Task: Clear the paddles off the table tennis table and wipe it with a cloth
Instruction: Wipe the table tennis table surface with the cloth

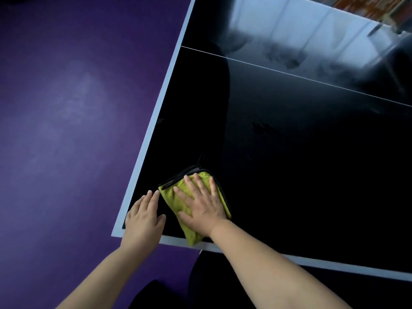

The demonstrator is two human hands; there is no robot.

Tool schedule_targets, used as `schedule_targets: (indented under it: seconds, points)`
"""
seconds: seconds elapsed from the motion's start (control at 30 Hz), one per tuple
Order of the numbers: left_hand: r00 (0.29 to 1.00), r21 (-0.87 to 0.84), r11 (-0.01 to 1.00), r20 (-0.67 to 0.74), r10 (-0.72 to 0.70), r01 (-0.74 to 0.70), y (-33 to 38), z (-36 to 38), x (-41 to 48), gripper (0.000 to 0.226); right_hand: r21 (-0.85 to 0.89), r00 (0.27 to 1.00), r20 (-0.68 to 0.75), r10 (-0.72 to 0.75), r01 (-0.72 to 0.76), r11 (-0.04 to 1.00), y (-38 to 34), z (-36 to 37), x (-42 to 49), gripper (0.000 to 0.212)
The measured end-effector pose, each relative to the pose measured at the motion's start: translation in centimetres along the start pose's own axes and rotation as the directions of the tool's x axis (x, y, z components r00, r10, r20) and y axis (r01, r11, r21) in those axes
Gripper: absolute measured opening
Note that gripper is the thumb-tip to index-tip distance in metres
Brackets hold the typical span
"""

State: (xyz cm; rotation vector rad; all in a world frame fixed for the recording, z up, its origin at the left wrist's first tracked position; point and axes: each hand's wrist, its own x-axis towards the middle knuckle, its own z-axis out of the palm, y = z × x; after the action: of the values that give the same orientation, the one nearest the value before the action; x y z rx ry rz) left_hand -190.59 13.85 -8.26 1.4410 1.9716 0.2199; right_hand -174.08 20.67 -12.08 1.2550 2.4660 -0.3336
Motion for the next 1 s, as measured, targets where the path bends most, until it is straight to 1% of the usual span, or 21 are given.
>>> schedule_targets:
  seconds: [0.2, 0.33, 0.5, 0.6, 0.7, 0.83, 0.9, 1.0]
  points:
    - [0.999, 0.145, 0.989, 0.001, 0.034, -0.033, 6.4, 1.3, 8.1, 0.076, -0.015, 0.997, -0.044, 0.060, -0.061, 0.998, 9.3, -3.2, 7.8, 0.069]
    - [0.999, 0.178, 0.983, 0.007, 0.040, -0.041, 11.7, 2.4, 14.8, 0.086, -0.013, 0.991, -0.105, 0.077, -0.079, 0.997, 16.1, -5.9, 13.7, 0.067]
    - [0.999, 0.277, 0.959, 0.004, 0.053, -0.052, 16.9, 3.2, 23.2, 0.098, 0.018, 0.980, -0.157, 0.120, -0.119, 0.993, 23.9, -9.0, 21.7, 0.065]
    - [0.995, 0.329, 0.940, 0.063, 0.071, -0.088, 18.8, 3.4, 26.8, 0.110, 0.025, 0.972, -0.188, 0.142, -0.139, 0.990, 28.1, -10.9, 26.4, 0.064]
    - [0.989, 0.330, 0.939, 0.138, 0.059, -0.102, 19.2, 3.4, 28.4, 0.120, 0.025, 0.969, -0.193, 0.156, -0.154, 0.988, 31.8, -12.8, 30.8, 0.065]
    - [0.966, 0.323, 0.940, 0.258, 0.021, -0.107, 19.2, 3.0, 28.9, 0.127, 0.011, 0.973, -0.171, 0.155, -0.155, 0.988, 35.4, -15.2, 35.3, 0.073]
    - [0.958, 0.314, 0.943, 0.285, 0.014, -0.107, 19.2, 2.9, 29.1, 0.131, 0.011, 0.974, -0.165, 0.152, -0.153, 0.988, 36.9, -16.1, 37.0, 0.074]
    - [0.952, 0.327, 0.939, 0.307, 0.001, -0.107, 19.3, 2.7, 29.1, 0.133, 0.038, 0.971, -0.164, 0.176, -0.172, 0.984, 39.8, -17.4, 38.4, 0.068]
